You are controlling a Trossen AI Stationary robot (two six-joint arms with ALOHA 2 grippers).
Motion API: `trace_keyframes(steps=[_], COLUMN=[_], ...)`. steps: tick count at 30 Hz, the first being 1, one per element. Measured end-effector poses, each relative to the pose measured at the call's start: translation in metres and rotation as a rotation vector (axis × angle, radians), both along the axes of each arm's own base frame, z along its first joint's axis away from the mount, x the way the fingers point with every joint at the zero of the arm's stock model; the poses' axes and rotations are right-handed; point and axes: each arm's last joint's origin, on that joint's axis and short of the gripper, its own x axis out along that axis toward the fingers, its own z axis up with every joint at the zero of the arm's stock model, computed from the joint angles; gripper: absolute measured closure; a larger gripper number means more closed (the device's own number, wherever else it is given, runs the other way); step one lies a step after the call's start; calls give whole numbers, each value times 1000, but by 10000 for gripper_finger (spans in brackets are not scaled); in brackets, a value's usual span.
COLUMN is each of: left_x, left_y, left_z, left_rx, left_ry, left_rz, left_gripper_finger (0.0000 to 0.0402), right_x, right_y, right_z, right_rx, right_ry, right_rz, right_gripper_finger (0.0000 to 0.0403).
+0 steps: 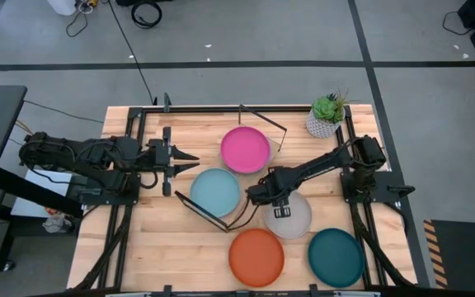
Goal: Place and stack plates onto a shelf
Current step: Stack the grey plate on top of the light blue plate on the shelf
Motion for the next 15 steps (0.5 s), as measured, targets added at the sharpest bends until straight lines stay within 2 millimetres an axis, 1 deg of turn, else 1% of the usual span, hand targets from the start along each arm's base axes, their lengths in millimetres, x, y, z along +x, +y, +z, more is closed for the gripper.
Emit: trace_keyframes(steps=[4, 8, 11, 15], left_x=[-1, -1, -1, -1], left_y=[0, 0, 0, 0], left_z=[-2, -3, -3, -3], left_rx=[3, 1, -3, -4], left_ry=[17, 28, 36, 35], left_rz=[0, 1, 2, 2], left_gripper_finger=[333, 333, 333, 333], right_x=[-9, -22, -31, -41], right_y=[-7, -14, -20, -25], right_z=[2, -2, -5, -10], right_rx=[9, 40, 66, 77], right_ry=[-3, -36, -72, -109], right_rz=[-22, -48, -80, -109], right_gripper_finger=[218, 215, 223, 247])
